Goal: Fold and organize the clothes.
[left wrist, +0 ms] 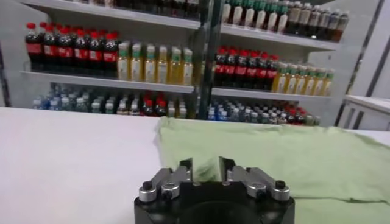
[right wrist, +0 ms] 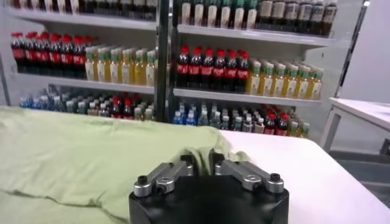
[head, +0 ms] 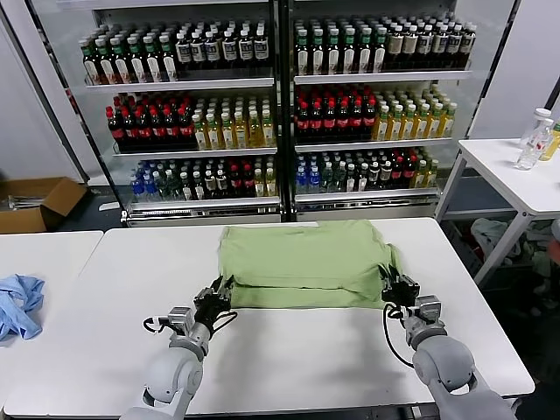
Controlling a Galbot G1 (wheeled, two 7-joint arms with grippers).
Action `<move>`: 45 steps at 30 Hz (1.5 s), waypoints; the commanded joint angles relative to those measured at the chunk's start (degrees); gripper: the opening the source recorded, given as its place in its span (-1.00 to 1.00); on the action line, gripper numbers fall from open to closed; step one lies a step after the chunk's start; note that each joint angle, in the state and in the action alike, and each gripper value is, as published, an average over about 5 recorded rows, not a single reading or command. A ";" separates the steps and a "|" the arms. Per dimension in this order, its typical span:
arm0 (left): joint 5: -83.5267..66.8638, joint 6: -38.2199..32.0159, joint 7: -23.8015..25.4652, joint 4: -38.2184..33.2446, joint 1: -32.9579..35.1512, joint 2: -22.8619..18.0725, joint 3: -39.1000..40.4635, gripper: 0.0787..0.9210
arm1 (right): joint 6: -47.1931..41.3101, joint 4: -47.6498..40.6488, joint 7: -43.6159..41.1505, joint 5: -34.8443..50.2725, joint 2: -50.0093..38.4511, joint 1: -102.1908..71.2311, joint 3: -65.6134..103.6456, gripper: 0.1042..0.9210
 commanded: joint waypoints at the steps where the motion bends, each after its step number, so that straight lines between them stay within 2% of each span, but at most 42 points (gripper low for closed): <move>1: 1.11 0.00 -1.05 -2.04 2.12 -0.13 -0.62 0.00 | -1.56 0.79 -0.09 -3.54 0.44 -0.45 -0.87 0.06; 5: 1.42 0.06 -1.41 -4.41 5.93 0.07 -1.26 0.26 | -1.60 3.90 0.33 -2.96 -0.32 -4.22 2.06 0.33; 10: 1.68 1.35 -1.32 -3.79 6.52 -0.41 -0.43 0.59 | -3.34 3.49 1.89 -0.74 -0.39 -5.76 4.05 0.66; 14: 1.89 2.81 -1.56 -2.00 4.89 -1.08 0.56 0.74 | -6.48 1.61 3.15 0.62 0.17 -5.15 3.84 0.75; 17: 1.82 3.22 -2.07 -0.71 3.60 -1.29 0.82 0.75 | -8.10 0.18 3.48 2.90 0.57 -4.28 3.22 0.70; 19: 1.74 3.15 -2.20 -0.19 3.13 -1.27 0.91 0.68 | -8.92 -0.69 3.66 4.79 0.81 -3.60 2.60 0.59; 26: 0.73 3.67 -2.18 0.31 3.05 -1.25 1.42 0.14 | -10.16 -2.10 3.93 7.70 0.88 -2.44 1.11 0.11; 39: -0.62 3.91 -2.45 0.44 3.33 -0.77 0.67 -0.74 | -8.59 -2.03 3.34 8.69 0.26 -3.18 0.75 -0.81; 42: -0.71 3.58 -2.43 -1.42 5.13 -0.84 0.24 -0.92 | -8.18 -0.32 3.07 8.57 -0.01 -4.80 1.18 -0.91; 45: -1.02 3.53 -2.86 -4.13 7.70 -0.64 0.07 -0.98 | -7.64 1.69 3.02 8.50 -0.06 -6.96 2.07 -0.92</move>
